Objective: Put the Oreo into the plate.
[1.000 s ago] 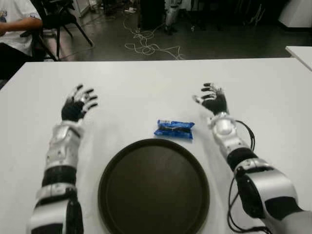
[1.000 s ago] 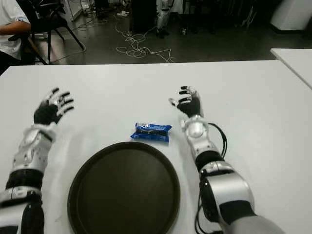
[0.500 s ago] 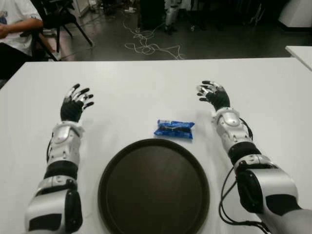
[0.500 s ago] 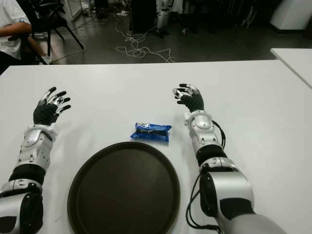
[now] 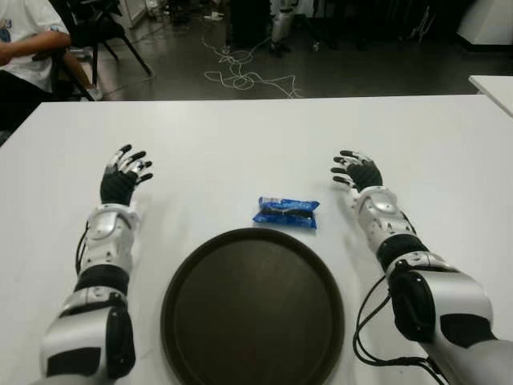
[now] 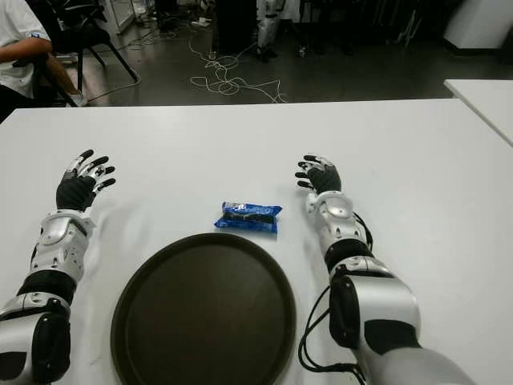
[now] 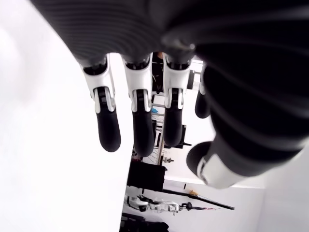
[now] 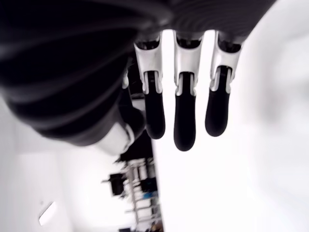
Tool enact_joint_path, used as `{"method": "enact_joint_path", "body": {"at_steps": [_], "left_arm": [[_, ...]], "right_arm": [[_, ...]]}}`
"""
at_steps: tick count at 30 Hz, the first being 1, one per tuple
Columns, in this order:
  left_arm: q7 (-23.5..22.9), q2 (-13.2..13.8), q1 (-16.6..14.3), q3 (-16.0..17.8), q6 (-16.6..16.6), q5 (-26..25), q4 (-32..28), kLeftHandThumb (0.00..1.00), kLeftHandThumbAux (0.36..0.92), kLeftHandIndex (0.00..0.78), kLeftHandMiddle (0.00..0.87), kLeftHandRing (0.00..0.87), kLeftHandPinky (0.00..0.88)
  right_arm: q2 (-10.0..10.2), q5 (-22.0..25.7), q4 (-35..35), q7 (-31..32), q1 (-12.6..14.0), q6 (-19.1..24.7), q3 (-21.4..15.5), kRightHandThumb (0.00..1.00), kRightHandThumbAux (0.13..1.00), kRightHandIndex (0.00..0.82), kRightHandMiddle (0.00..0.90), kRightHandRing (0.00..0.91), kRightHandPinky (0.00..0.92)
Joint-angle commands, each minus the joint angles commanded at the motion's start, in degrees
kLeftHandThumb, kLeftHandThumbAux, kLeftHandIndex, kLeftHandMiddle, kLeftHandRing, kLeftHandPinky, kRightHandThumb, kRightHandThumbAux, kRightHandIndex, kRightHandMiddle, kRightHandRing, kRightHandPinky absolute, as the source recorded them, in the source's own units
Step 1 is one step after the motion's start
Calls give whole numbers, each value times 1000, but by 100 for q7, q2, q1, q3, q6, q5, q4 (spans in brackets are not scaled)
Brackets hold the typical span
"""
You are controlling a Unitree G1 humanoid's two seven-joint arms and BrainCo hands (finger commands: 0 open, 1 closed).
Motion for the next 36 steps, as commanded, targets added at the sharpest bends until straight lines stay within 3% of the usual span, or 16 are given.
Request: {"method": "enact_joint_path", "body": {"at_steps": [7, 11, 22, 36], "left_arm": [[-24, -47, 91, -150, -48, 147, -119, 248, 740, 141, 257, 280, 316], [-75, -109, 268, -316, -60, 267, -451, 284, 744, 152, 261, 280, 311], [-344, 2, 396, -597, -245, 516, -515, 324, 741, 161, 269, 273, 305], [-568, -20, 534, -658, -506, 510, -627, 322, 719, 150, 261, 264, 294]], "right_arm": [[7, -15, -149, 163, 26, 35, 84, 665, 742, 404, 409, 459, 475], [-74, -46, -119, 642, 53, 76, 172, 663, 742, 402, 393, 445, 475], [-165, -108, -137, 1504, 105, 106, 356, 661, 742, 397, 378, 442, 509], [-163, -216, -159, 1597, 151, -63, 454, 662, 743, 400, 390, 444, 500]]}}
